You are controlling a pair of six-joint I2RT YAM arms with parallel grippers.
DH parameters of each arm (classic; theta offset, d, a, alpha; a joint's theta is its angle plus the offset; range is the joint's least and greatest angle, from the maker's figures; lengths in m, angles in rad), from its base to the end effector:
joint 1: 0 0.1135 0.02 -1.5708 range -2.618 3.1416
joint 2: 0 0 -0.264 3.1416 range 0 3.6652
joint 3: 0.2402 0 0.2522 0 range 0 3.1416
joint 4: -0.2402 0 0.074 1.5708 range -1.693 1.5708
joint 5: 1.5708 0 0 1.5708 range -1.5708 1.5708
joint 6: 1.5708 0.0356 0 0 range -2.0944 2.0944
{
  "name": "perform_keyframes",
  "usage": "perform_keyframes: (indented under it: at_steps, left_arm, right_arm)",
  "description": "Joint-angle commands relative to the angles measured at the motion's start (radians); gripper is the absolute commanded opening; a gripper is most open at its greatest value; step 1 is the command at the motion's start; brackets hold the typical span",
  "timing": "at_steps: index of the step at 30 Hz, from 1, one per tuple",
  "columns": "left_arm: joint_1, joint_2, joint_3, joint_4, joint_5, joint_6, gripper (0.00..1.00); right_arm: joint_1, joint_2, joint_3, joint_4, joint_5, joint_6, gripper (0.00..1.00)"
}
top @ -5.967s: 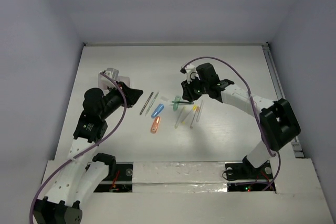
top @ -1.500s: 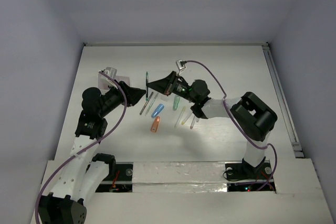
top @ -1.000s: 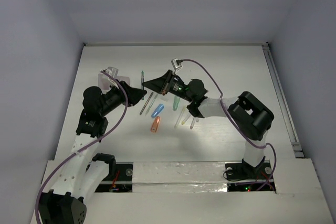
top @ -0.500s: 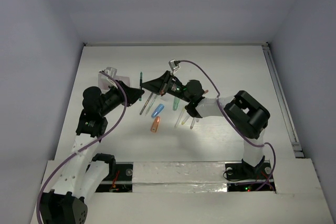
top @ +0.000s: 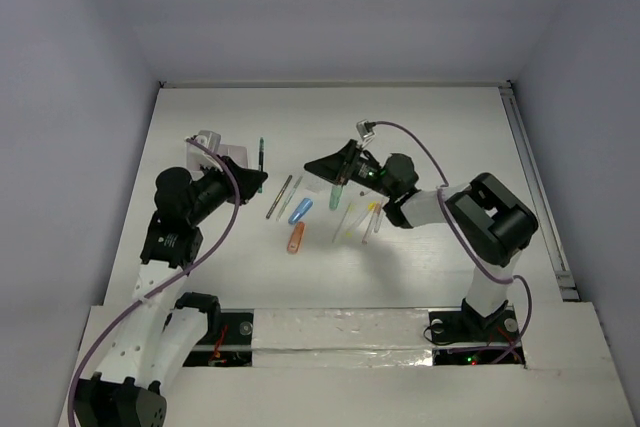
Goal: Sort the stationery into containers
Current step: Close the pen cap on the pen.
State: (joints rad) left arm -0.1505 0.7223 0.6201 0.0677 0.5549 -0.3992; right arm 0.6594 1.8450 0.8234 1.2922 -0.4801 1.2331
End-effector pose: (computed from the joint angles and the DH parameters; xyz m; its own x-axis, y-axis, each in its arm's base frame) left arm 0.1711 -0.0449 0.3191 -0.2833 -0.2912 -0.9138 0.5838 0.7035 -0.4052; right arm 0.2842 0.2411 0.2182 -0.7746 0.4584 -0.4357 -0.4959 -0.0126 0.8683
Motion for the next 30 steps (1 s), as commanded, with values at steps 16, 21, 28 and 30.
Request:
perform_keyframes:
  at_steps: [16, 21, 28, 30]
  left_arm:
    - [-0.023, -0.04, 0.053, -0.003, -0.032, 0.04, 0.0]
    - [-0.023, -0.044, 0.058, -0.008, -0.044, 0.042, 0.0]
    - [-0.023, -0.041, 0.059, -0.009, -0.043, 0.043, 0.0]
    - [-0.023, -0.041, 0.058, -0.011, -0.046, 0.043, 0.0]
  right_arm:
    - [-0.05, 0.059, 0.588, -1.559, 0.258, -1.145, 0.46]
    - [-0.027, 0.132, 0.66, -1.607, 0.207, -1.221, 0.52]
    - [0.034, 0.198, 0.718, -1.622, 0.224, -1.301, 0.54]
    - [0.043, 0.22, 0.732, -1.63, 0.235, -1.31, 0.54]
